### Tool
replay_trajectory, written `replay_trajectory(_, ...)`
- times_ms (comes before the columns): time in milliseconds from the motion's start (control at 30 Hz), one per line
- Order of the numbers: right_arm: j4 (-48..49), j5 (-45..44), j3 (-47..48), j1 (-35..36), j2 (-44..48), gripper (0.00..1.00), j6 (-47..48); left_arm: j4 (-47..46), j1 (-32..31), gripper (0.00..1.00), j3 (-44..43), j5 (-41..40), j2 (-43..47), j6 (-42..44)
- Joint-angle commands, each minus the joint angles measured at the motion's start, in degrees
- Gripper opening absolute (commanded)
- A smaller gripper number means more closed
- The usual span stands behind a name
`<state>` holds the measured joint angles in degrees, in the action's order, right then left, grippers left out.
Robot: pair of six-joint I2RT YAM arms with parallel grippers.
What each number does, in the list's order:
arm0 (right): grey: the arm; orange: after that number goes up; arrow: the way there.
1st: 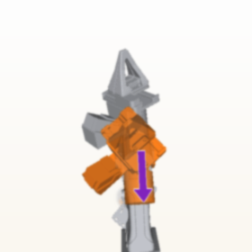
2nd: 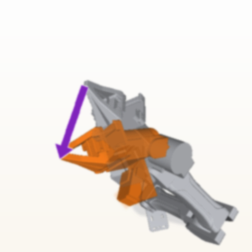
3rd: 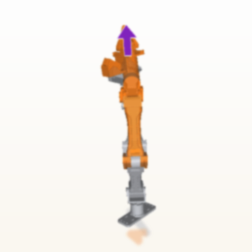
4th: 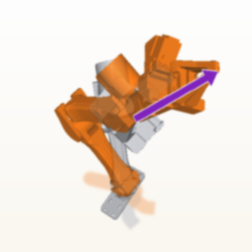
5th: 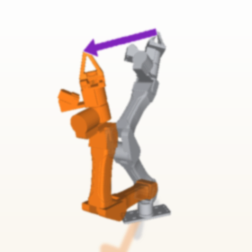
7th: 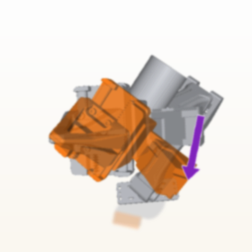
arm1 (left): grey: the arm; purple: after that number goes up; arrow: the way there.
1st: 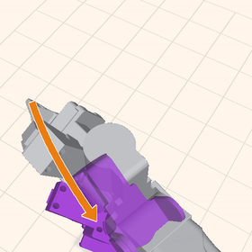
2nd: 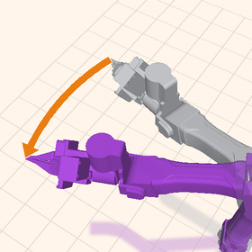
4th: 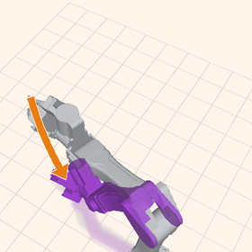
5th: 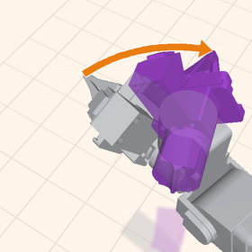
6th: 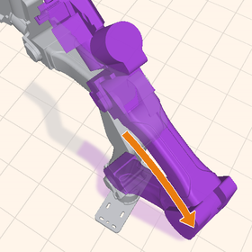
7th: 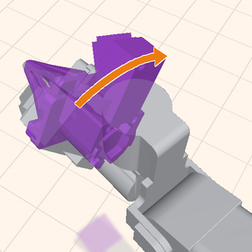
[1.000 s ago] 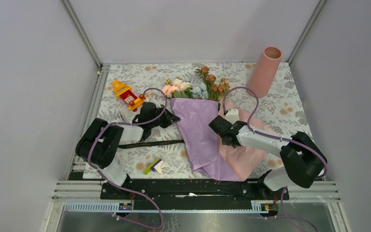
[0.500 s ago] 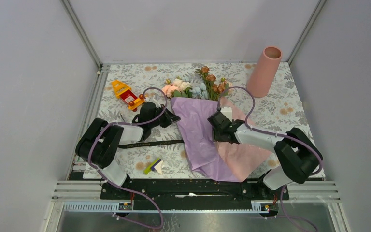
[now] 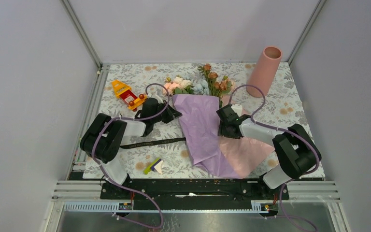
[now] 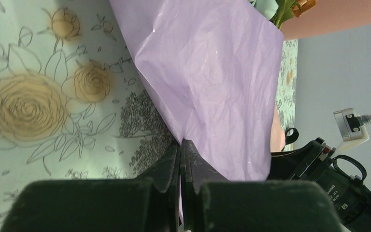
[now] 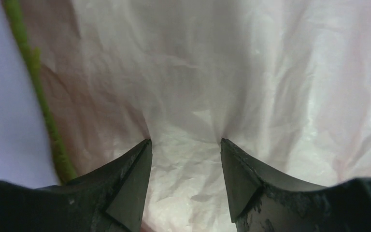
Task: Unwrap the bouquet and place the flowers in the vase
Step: Unfold the wrapping paper at the center of the board.
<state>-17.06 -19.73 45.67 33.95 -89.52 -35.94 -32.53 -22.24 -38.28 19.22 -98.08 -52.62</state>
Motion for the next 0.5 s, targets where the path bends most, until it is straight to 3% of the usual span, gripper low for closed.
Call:
replay_trajectory(0, -2.70, 2.85, -2.19, -5.02, 1.57, 0.62, -1.63, -2.71, 0.63, 0.00, -4.98, -2.45, -1.98, 1.66)
replay_trajectory(467, -3.26, 6.99, 5.53, -10.65, -4.24, 0.63, -1.58, -1.61, 0.87, 0.00, -12.19, -3.54, -7.35, 3.19)
